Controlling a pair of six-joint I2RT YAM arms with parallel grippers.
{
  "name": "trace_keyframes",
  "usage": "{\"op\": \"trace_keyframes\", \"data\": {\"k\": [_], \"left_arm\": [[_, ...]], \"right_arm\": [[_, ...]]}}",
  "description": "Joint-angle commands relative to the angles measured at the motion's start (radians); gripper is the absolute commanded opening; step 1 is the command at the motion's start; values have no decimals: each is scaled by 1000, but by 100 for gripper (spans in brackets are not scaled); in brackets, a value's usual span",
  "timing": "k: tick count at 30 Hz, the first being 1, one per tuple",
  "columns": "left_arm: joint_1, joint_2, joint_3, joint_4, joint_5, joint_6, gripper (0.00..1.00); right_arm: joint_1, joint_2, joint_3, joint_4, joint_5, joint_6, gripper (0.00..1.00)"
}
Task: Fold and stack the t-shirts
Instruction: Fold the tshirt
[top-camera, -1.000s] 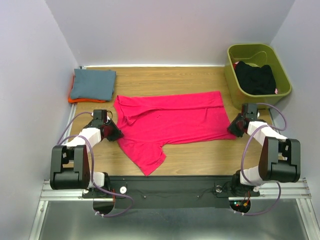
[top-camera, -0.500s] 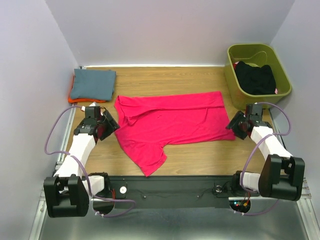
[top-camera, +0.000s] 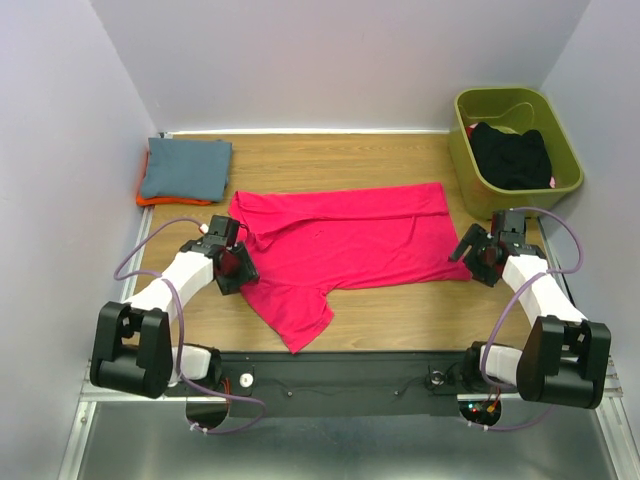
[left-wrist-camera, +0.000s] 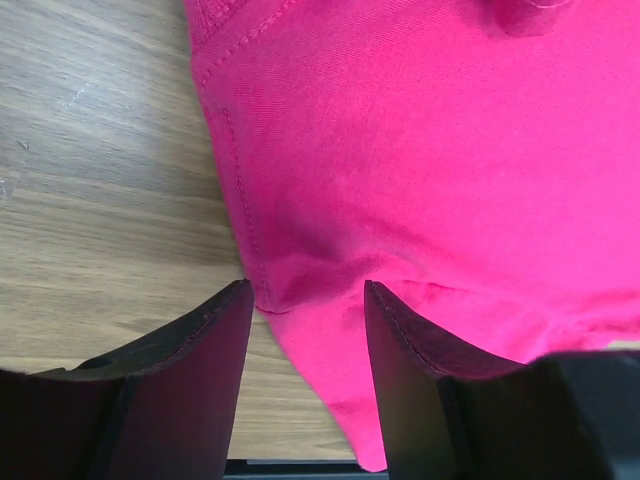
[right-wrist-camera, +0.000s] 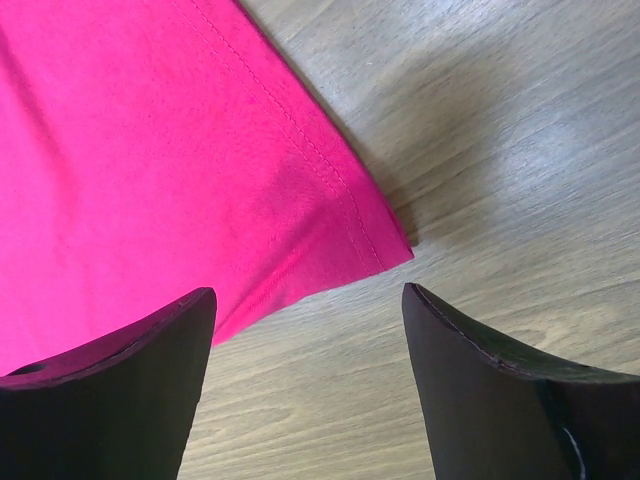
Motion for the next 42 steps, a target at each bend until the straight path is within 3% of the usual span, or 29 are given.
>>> {"op": "trace_keyframes", "data": {"k": [1,10,16,25,35,42], "left_arm": [[-10,18,-3,-2,-36,-22,59],[-18,18,31,-23,-82,-10,58],[-18,-53,159,18,-77,4,57],[-18,98,182,240,39,42,54],[-18,246,256,297,41,94,43],[-18,288,279,299,6,107,41]], "right_arm": [[-9,-31,15,-6,-4,-14,81],[-3,-26,44,-6,-53,-47,78],[103,61,148,17,-122,-82,74],[339,254,303,207,-234,-62,71],[529,486,403,494,-372,-8,65],[629,667,530,643,-397,-4,60]]}}
